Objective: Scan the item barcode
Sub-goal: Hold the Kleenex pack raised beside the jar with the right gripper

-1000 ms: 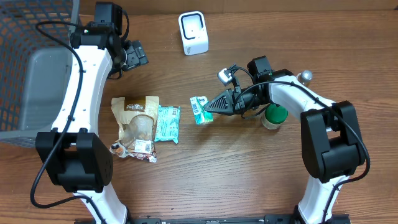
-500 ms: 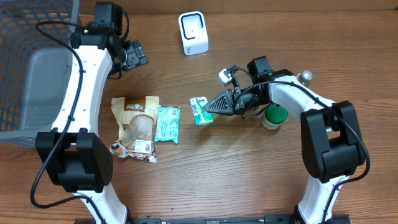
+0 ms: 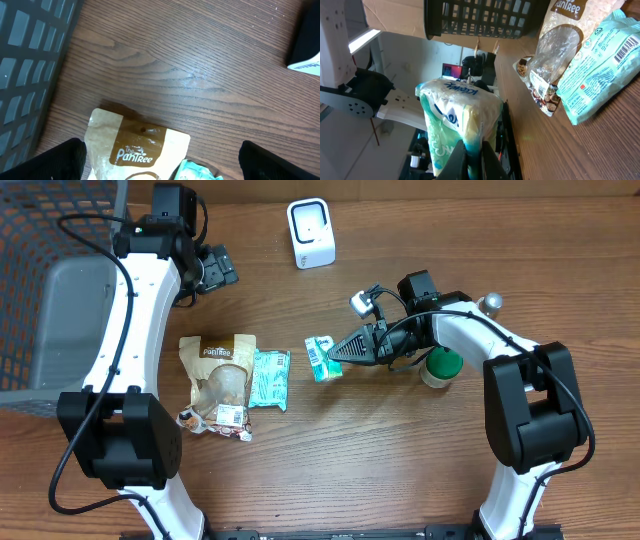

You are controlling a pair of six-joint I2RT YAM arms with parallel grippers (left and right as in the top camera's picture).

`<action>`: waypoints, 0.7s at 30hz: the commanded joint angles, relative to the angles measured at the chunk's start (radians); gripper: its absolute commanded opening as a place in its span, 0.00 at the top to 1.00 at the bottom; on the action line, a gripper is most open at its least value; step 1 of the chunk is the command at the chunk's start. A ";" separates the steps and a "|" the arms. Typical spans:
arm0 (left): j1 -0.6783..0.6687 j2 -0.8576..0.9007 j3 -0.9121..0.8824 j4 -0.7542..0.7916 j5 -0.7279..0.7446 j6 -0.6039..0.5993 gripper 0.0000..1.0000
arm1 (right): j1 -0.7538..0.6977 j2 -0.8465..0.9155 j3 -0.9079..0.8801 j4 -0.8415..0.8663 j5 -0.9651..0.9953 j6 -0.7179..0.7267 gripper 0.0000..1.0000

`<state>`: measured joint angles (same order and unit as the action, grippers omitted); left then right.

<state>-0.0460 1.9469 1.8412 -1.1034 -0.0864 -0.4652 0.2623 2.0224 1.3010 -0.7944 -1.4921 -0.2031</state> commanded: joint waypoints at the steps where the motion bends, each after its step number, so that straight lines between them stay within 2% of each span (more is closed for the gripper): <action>1: -0.007 -0.011 0.019 0.001 0.005 -0.010 0.00 | 0.002 -0.014 -0.006 0.003 -0.008 -0.011 0.96; 21: -0.007 -0.011 0.019 0.001 0.005 -0.010 0.00 | 0.002 -0.014 -0.006 0.002 0.031 -0.010 0.96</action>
<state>-0.0460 1.9469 1.8412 -1.1034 -0.0864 -0.4652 0.2623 2.0224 1.3010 -0.7948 -1.4620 -0.2035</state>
